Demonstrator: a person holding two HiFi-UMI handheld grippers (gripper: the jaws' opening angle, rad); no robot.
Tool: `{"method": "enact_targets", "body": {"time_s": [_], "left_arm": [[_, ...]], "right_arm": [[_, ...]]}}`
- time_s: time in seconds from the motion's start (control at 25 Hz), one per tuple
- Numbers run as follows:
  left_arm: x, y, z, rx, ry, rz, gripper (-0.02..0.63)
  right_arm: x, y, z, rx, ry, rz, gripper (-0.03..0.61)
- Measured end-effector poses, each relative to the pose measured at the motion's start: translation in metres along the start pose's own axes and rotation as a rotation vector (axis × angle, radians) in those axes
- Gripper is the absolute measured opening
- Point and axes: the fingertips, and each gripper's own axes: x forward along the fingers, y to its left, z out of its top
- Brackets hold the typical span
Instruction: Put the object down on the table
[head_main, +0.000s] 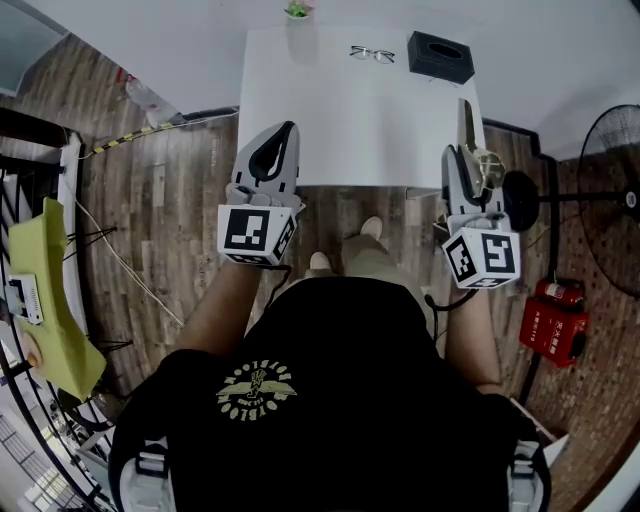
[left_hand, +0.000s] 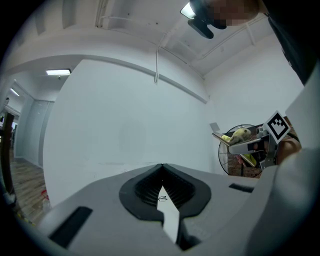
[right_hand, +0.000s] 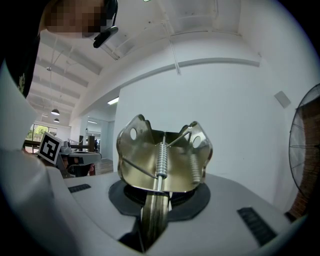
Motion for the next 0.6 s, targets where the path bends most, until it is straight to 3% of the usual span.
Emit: {"method": "enact_targets", "body": {"time_s": [0.6], "left_arm": [[0.017,-0.010,-0.010,-0.009,0.019,0.000,0.006]], "right_arm": [[0.006,-0.017,-0.008,-0.007,0.029,0.017,0.064]]}}
